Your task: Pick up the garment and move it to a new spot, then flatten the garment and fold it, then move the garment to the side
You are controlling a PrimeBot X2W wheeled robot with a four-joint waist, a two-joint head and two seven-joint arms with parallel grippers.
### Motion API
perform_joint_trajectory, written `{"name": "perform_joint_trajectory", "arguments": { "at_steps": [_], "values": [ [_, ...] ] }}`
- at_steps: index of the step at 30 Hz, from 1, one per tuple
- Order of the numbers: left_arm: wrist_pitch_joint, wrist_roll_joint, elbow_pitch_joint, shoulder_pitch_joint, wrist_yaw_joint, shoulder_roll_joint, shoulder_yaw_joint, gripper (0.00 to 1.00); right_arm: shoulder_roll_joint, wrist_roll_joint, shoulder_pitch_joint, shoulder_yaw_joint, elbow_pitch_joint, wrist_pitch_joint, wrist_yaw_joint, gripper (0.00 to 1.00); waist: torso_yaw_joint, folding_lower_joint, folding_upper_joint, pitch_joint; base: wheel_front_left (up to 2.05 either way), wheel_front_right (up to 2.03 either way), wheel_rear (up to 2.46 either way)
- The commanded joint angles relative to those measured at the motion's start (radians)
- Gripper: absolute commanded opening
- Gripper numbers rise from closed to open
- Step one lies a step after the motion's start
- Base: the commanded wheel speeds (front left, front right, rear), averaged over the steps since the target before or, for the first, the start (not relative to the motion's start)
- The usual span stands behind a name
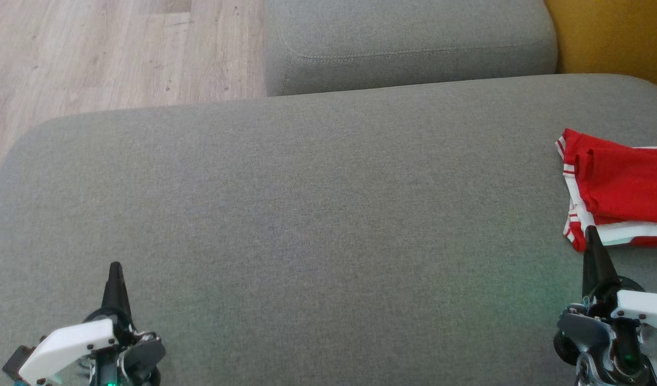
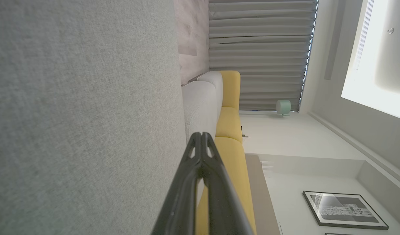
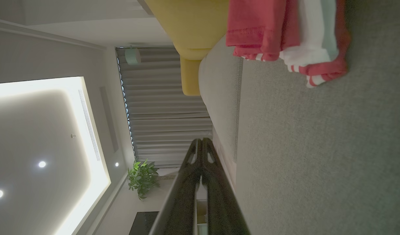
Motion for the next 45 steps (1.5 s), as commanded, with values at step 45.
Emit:
{"name": "perform_joint_trajectory", "arguments": {
  "at_steps": [45],
  "values": [
    [0.003,0.009,-0.028,-0.052,-0.007,0.004,0.033,0.00,-0.005,-0.003,-0.055,0.021,-0.031,0.006,-0.001,0.00,0.000,0.0000,0.0000,0.000,0.00,0.00,0.00]
  ]
}}
